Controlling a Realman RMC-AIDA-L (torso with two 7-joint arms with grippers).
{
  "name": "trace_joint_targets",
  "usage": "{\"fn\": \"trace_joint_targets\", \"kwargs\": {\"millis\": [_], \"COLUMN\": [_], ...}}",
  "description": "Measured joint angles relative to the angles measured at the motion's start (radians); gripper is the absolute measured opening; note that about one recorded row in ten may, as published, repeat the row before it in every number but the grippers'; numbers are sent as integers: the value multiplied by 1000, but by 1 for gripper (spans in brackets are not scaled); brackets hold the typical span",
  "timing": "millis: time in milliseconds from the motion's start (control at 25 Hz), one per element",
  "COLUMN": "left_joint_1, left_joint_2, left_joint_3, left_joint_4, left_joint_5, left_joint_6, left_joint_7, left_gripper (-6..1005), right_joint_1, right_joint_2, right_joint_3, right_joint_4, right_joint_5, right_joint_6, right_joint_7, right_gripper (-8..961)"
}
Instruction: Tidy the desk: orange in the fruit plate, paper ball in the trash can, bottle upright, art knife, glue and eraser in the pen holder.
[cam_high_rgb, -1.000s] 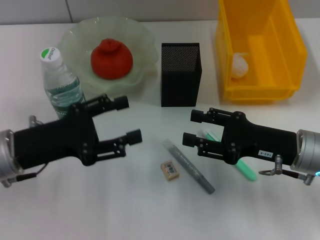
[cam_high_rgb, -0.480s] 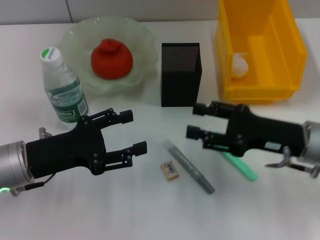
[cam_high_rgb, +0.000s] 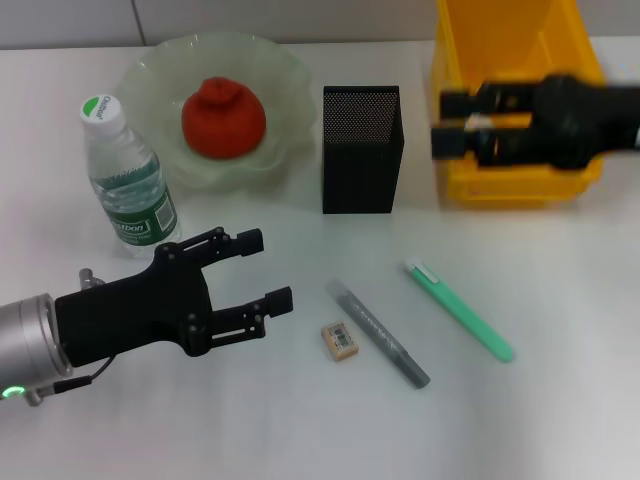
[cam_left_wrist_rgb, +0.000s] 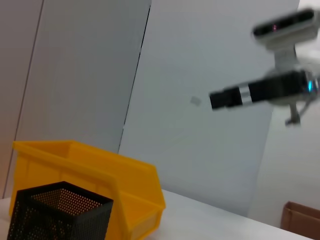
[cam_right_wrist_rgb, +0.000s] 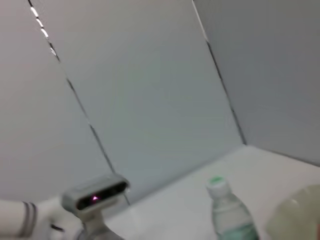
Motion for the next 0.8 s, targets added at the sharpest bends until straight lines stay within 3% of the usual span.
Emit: {"fn": "trace_joint_targets", "kwargs": {"millis": [160,280,640,800], "left_joint_1": [4,3,0,1], "left_joint_2": [-1,-2,-2,-2], "left_joint_3": [1,1,0,0], "left_joint_4": [-1,-2,-2,-5], "left_joint_5": [-1,-1,-3,-4], "left_joint_6": [0,-1,-4,-8], "left_joint_7": [5,5,5,6], "left_gripper": [802,802,802,802], "right_joint_1": [76,157,335,395], "right_joint_2": [-24,-37,-42,-31], "right_joint_3": [10,3,-78,-148], "right_joint_4": [-203,-280,-276,-209], "right_joint_5": [-152,-286,-610,-758], "right_joint_6": [-41,-85,-146,-149], "right_joint_7": [226,369,564,604], "right_gripper": [670,669,667,666]}}
